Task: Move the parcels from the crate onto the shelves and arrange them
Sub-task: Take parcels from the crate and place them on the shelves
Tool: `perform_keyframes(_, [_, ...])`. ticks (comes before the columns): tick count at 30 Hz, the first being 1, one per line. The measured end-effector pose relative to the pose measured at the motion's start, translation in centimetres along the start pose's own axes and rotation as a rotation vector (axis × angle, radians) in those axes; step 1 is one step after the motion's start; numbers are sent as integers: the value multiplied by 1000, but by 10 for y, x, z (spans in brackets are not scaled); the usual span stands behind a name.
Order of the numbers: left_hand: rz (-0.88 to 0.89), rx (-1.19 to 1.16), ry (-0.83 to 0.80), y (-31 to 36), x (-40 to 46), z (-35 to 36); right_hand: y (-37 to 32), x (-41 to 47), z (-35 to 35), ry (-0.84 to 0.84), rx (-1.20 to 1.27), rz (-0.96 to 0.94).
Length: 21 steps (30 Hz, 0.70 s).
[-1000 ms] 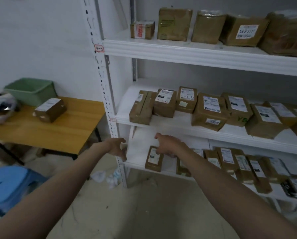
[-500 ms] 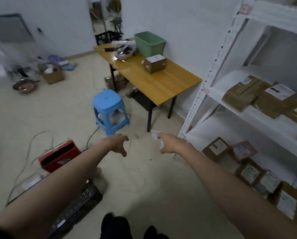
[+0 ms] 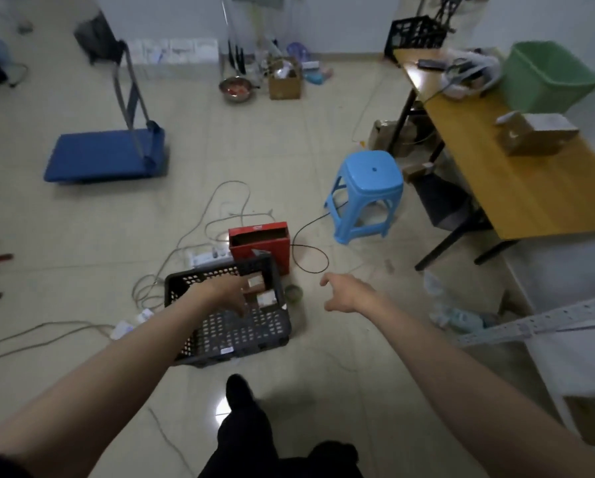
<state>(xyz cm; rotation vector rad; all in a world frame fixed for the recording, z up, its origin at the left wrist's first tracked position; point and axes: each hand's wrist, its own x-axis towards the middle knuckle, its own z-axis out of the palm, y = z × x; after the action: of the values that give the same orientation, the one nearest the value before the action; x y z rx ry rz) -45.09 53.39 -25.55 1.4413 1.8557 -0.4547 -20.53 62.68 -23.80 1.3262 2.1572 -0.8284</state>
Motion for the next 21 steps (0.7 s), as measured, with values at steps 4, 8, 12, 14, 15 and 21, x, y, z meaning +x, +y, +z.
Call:
perform_keyframes(4, [-21,-62,-12,-62,22,1,-52,49,10,-68,-11,-18])
perform_keyframes(8, [-24,-133,3,-111,49,8,-90,98,25,-124,-8,-27])
perform_keyframes(12, [-48,-276,-10,-142,72,21,-114,140,43,-183,23,-41])
perform_keyframes(14, [-66,-358,-14,-153,85,29,-121,162,53,-194,46,-48])
perform_keyframes(15, [-82,-398,-15,-157,92,34,-124,173,58,-200,56,-53])
perform_keyframes(21, [-195,-563,-37,-170,147,73,-121,256,97,-245,181,-30])
